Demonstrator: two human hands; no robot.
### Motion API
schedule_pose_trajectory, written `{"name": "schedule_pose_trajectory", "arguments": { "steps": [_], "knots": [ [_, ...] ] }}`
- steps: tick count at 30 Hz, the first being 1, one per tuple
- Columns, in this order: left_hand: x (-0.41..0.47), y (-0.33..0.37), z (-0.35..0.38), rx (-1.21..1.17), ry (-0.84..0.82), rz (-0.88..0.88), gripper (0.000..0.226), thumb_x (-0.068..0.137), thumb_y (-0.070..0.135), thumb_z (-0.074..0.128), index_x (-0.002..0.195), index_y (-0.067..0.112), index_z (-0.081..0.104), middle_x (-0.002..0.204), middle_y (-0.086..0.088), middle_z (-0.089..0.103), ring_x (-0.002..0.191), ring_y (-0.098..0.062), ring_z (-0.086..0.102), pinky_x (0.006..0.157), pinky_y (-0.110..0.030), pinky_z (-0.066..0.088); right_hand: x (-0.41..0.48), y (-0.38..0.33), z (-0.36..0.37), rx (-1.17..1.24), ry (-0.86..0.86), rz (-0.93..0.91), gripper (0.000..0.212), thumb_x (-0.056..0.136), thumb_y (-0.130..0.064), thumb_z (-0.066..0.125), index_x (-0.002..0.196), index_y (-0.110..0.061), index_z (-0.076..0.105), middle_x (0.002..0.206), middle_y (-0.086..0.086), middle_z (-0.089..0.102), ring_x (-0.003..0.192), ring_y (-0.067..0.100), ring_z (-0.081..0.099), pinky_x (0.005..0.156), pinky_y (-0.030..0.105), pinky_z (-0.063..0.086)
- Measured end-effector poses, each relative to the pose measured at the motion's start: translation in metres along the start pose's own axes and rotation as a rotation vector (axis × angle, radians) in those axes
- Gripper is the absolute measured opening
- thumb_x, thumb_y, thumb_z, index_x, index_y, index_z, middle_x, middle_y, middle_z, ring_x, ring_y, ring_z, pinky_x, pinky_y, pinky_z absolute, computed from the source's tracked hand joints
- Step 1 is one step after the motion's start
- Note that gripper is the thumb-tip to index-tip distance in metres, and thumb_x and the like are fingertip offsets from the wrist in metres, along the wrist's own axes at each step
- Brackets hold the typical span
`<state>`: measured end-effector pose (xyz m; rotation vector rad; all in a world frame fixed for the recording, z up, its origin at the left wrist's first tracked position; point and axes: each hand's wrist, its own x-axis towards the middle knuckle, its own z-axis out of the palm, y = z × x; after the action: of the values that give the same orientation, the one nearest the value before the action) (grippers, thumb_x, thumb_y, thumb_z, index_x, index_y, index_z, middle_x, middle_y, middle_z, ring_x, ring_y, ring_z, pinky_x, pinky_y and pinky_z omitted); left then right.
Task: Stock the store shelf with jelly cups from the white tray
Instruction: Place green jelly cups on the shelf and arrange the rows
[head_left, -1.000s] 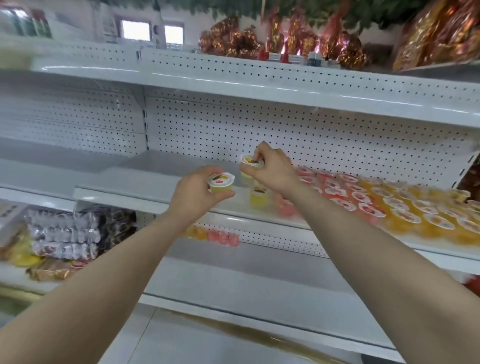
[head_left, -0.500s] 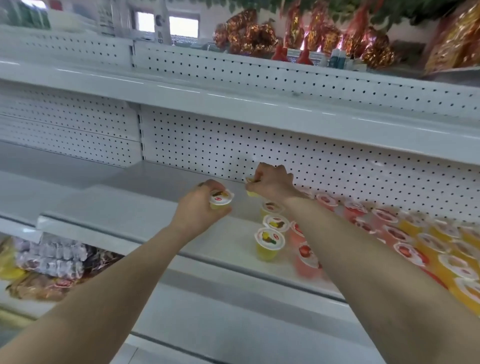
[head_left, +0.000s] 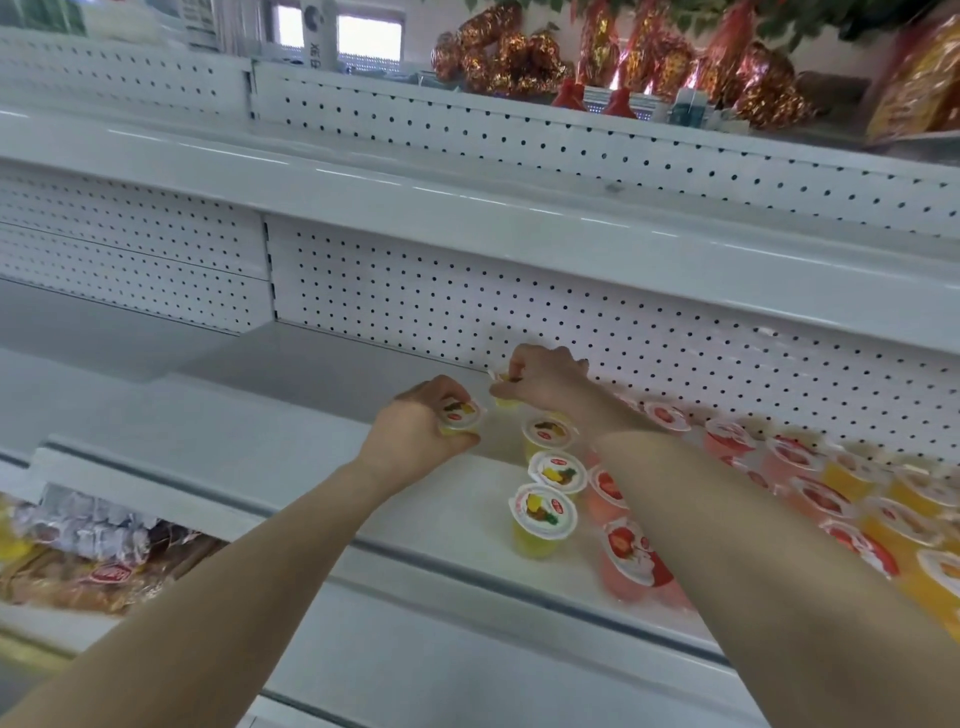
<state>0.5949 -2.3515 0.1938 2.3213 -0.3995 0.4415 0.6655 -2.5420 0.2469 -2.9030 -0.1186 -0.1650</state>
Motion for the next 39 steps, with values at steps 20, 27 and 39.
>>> {"name": "schedule_pose_trajectory", "arguments": {
  "steps": [20, 27, 39],
  "knots": [
    [-0.002, 0.030, 0.006, 0.232, -0.026, 0.124, 0.048, 0.075, 0.035, 0.075, 0.118, 0.019, 0.060, 0.123, -0.006, 0.058, 0.109, -0.031, 0.053, 0.095, -0.035, 0.042, -0.091, 0.025, -0.034, -0.230, 0.371, -0.250, 0.033, 0.100, -0.034, 0.045, 0.130, -0.023, 0.054, 0.130, 0.001, 0.061, 0.127, 0.025, 0.042, 0.099, 0.042, 0.030],
    [-0.048, 0.065, -0.033, 0.255, 0.179, 0.291, 0.041, 0.085, 0.027, 0.070, 0.122, 0.015, 0.060, 0.119, -0.008, 0.060, 0.109, -0.032, 0.052, 0.092, -0.038, 0.044, -0.158, 0.016, -0.046, -0.243, 0.519, -0.268, 0.034, 0.096, -0.034, 0.052, 0.125, -0.018, 0.060, 0.120, 0.006, 0.066, 0.120, 0.030, 0.049, 0.097, 0.045, 0.033],
    [-0.201, 0.132, -0.038, 0.191, 0.156, 0.503, 0.042, 0.083, 0.024, 0.070, 0.123, 0.014, 0.060, 0.118, -0.009, 0.062, 0.110, -0.034, 0.053, 0.091, -0.041, 0.045, -0.350, 0.038, -0.035, -0.339, 0.685, -0.194, 0.029, 0.094, -0.035, 0.055, 0.117, -0.019, 0.063, 0.110, 0.003, 0.068, 0.105, 0.030, 0.057, 0.088, 0.040, 0.034]
  ]
}}
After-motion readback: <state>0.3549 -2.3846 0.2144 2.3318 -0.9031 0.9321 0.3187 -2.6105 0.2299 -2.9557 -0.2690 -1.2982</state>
